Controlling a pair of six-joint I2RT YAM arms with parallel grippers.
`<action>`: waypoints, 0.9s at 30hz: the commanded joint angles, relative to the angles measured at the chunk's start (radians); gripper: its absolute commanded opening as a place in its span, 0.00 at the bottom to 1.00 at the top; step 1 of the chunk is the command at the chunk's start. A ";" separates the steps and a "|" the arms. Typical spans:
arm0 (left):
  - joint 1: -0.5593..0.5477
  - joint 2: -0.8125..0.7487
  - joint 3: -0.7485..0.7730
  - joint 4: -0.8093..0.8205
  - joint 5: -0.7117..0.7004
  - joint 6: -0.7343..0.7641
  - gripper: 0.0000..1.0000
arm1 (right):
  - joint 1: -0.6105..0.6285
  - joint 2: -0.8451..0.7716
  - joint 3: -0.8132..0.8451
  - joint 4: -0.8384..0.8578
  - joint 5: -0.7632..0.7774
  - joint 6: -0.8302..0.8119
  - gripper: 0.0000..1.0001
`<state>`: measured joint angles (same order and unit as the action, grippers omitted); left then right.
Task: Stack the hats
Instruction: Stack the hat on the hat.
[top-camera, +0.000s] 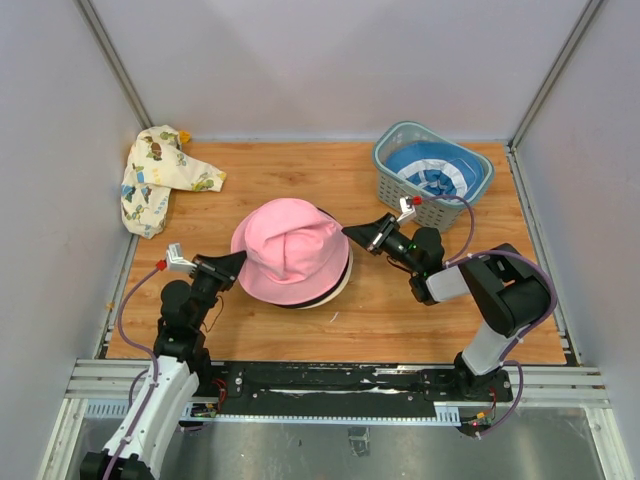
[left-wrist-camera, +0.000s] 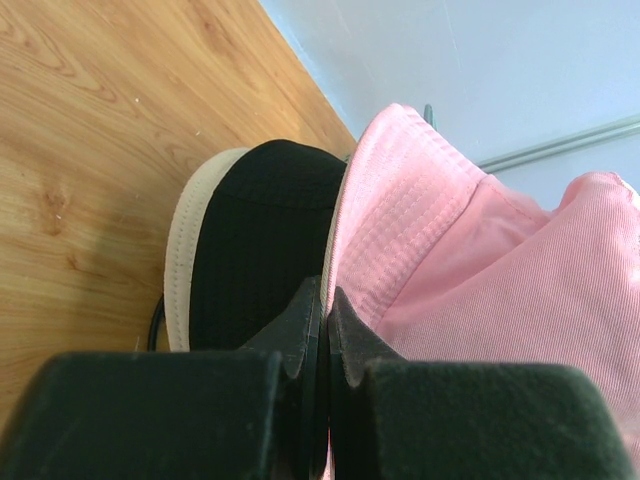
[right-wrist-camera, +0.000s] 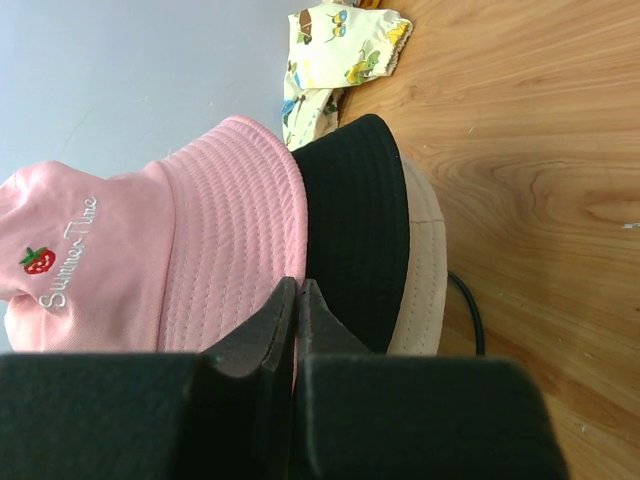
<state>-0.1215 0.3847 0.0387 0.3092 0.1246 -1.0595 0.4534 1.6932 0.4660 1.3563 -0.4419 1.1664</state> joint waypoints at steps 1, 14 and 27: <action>0.001 0.053 -0.034 -0.019 -0.041 0.013 0.02 | -0.030 0.041 -0.035 -0.128 0.074 -0.089 0.00; 0.000 0.113 -0.046 0.011 -0.018 0.040 0.04 | 0.015 0.046 -0.009 -0.281 0.142 -0.187 0.01; 0.000 0.089 -0.016 0.031 0.024 0.058 0.15 | 0.018 -0.176 -0.049 -0.449 0.264 -0.262 0.13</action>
<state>-0.1211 0.4793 0.0196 0.3611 0.1375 -1.0409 0.4564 1.6581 0.4370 1.0050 -0.2722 0.9794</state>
